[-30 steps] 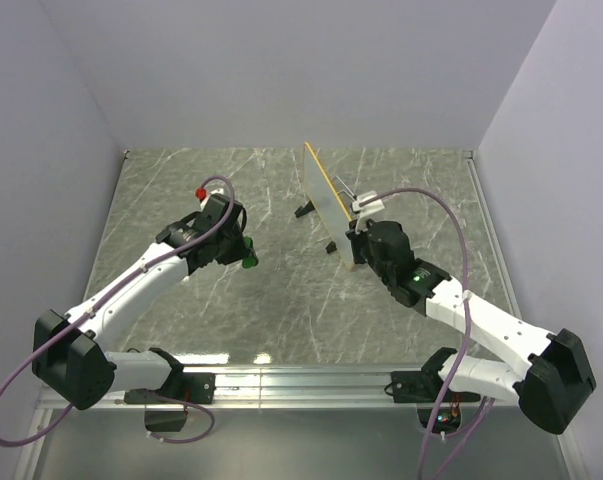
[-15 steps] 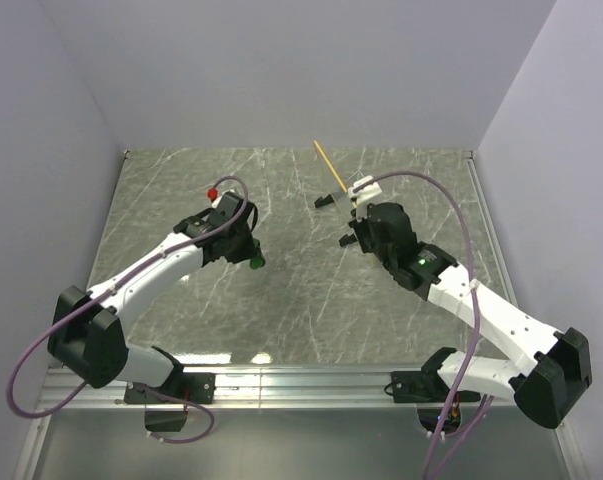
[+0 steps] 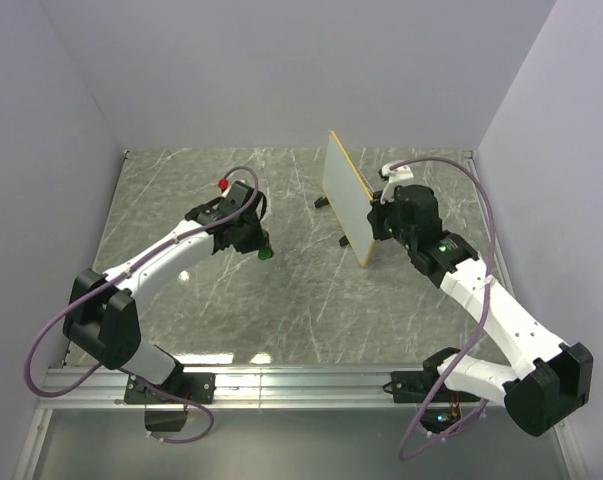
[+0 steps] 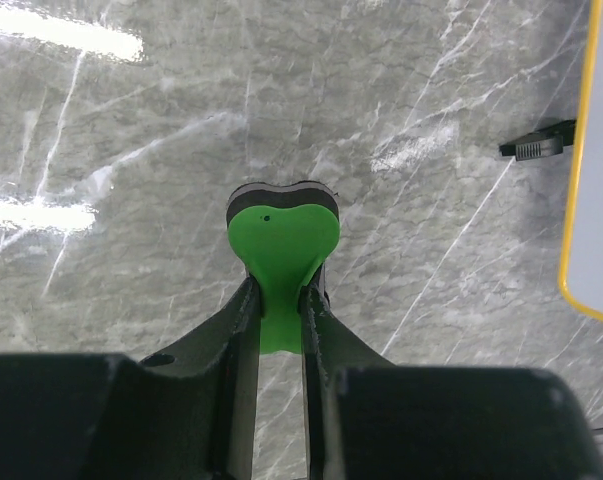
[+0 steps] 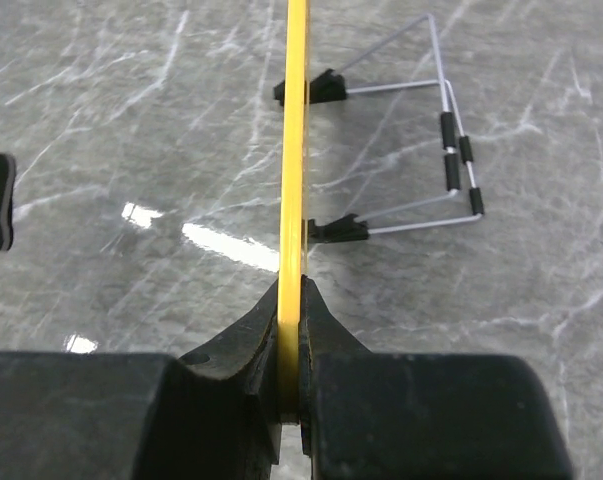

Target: Erase the whiteboard

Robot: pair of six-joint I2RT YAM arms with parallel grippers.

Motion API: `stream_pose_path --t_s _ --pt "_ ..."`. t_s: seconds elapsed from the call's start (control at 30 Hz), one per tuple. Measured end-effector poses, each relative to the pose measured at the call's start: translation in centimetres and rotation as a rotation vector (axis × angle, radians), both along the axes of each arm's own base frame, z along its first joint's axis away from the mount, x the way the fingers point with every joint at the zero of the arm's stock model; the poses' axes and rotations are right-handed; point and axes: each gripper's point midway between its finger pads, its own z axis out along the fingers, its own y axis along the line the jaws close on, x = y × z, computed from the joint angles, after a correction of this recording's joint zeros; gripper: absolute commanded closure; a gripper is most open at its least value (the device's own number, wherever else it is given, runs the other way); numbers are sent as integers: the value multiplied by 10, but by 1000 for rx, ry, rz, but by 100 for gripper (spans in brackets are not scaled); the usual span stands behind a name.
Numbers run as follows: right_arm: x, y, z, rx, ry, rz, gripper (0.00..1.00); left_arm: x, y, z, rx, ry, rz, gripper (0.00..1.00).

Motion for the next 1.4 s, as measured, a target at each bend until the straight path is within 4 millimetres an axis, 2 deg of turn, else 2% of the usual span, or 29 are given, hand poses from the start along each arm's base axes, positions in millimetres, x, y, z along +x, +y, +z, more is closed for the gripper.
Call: stream_pose_path --t_s 0.27,0.6,1.03,1.4 --pt "18 -6 8 11 2 -35 100 3 -2 2 12 -8 -25 100" --pt "20 -3 2 7 20 -17 100 2 -1 1 19 -8 -37 100" --pt "33 -14 -4 0 35 -38 100 -4 4 -6 41 1 -54 100" --pt "38 -10 -23 38 68 -17 100 -3 12 -8 53 2 -56 100"
